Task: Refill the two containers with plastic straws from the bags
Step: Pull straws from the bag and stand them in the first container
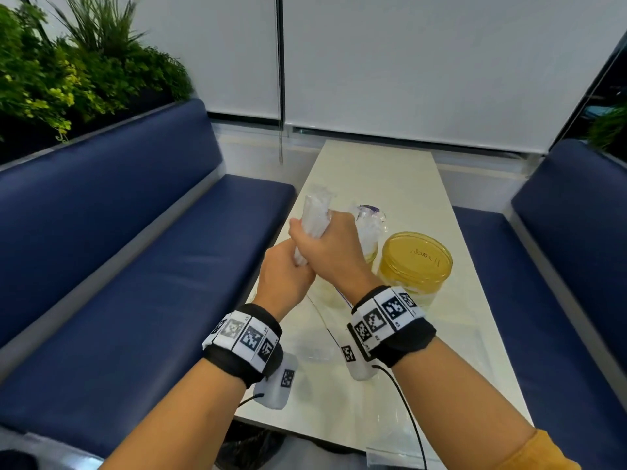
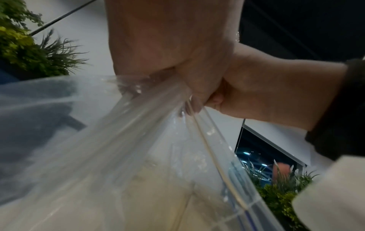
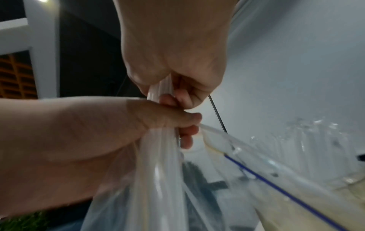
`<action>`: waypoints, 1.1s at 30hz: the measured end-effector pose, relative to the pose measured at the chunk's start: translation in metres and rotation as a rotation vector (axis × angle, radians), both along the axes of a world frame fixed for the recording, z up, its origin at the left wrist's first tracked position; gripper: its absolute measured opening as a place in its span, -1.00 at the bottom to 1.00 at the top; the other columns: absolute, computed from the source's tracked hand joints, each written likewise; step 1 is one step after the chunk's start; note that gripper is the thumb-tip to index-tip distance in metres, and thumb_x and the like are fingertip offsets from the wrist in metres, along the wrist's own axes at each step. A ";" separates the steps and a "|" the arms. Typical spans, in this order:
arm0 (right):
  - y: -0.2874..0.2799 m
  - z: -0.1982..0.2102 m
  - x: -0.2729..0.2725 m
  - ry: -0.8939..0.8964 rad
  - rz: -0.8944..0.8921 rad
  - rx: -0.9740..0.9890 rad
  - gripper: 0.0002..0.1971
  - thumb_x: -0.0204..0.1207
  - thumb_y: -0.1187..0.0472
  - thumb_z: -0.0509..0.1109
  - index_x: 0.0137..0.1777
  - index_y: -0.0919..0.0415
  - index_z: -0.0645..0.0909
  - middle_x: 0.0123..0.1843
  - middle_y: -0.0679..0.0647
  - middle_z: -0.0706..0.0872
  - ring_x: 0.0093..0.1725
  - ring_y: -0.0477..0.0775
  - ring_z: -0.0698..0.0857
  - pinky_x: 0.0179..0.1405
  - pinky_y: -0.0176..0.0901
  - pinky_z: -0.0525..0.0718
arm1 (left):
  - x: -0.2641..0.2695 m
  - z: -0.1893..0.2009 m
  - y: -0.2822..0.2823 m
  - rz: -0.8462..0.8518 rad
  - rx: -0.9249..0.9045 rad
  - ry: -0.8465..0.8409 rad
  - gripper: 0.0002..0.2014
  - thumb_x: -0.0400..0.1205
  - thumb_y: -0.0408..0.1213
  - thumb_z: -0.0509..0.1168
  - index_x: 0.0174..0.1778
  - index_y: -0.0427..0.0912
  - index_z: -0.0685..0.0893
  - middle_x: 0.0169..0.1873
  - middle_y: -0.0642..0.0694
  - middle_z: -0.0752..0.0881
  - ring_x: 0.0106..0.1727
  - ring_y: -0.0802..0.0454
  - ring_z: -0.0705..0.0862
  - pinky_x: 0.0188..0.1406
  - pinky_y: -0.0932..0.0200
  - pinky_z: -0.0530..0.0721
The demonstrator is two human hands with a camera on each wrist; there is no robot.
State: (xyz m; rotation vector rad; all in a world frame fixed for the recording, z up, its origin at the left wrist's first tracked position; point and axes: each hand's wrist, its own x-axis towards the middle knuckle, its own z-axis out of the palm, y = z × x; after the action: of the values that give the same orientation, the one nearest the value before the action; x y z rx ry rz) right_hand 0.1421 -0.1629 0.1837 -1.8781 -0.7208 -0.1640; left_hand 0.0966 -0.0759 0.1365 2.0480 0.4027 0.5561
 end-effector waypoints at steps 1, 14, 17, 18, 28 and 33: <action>0.002 0.004 0.001 -0.003 -0.015 0.005 -0.70 0.55 0.07 0.46 -0.34 0.24 0.64 -0.45 0.10 0.69 -0.39 0.06 0.77 -0.40 0.19 0.76 | 0.000 -0.001 0.001 0.005 -0.015 0.005 -0.71 0.58 -0.34 0.38 -0.44 -0.09 0.50 -0.57 0.06 0.55 -0.54 0.11 0.46 -0.56 0.21 0.39; -0.030 0.107 0.097 -0.318 -0.244 0.172 -0.62 0.49 0.06 0.42 -0.48 0.23 0.49 -0.58 0.01 0.46 -0.56 0.02 0.48 -0.56 -0.17 0.39 | -0.018 0.002 0.026 -0.029 0.193 0.110 -0.81 0.54 -0.20 0.52 -0.04 0.16 0.69 -0.07 0.23 0.72 -0.08 0.20 0.66 -0.06 0.21 0.62; -0.016 0.063 0.123 -0.294 -0.256 -0.015 -0.59 0.49 0.06 0.41 -0.49 0.31 0.53 -0.55 0.17 0.60 -0.52 0.19 0.63 -0.54 -0.05 0.48 | -0.021 0.008 0.032 -0.040 0.230 0.094 -0.77 0.53 -0.26 0.51 0.01 0.15 0.72 -0.05 0.23 0.71 -0.09 0.16 0.68 -0.11 0.27 0.63; -0.012 0.047 0.128 -0.276 -0.245 -0.077 -0.60 0.50 0.07 0.42 -0.49 0.29 0.51 -0.54 0.19 0.60 -0.50 0.23 0.65 -0.52 -0.04 0.48 | -0.021 0.010 0.033 -0.043 0.234 0.091 -0.77 0.53 -0.27 0.51 0.04 0.13 0.74 -0.04 0.22 0.71 -0.08 0.15 0.69 -0.10 0.26 0.66; -0.010 -0.044 0.135 -0.044 -0.352 -0.246 -0.47 0.28 -0.24 0.64 -0.04 0.23 0.73 -0.16 0.08 0.77 -0.13 0.14 0.74 -0.23 -0.10 0.67 | -0.021 0.020 0.039 -0.088 0.218 0.059 -0.73 0.53 -0.31 0.50 0.10 0.08 0.76 0.00 0.16 0.74 0.00 0.09 0.74 0.10 0.01 0.81; -0.018 -0.029 0.140 -0.047 -0.401 0.053 -0.36 0.25 -0.16 0.69 0.27 0.01 0.56 0.03 -0.06 0.79 0.01 -0.06 0.68 -0.11 -0.31 0.54 | -0.018 0.022 0.040 -0.098 0.205 0.047 -0.74 0.54 -0.30 0.49 0.10 0.09 0.76 0.01 0.13 0.76 0.03 0.07 0.76 0.13 -0.05 0.81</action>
State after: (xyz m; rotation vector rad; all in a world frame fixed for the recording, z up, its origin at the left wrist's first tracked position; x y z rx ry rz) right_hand 0.2820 -0.1804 0.1545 -1.9550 -0.3586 -0.4790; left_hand 0.0785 -0.0358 0.1581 2.2678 0.2807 0.5072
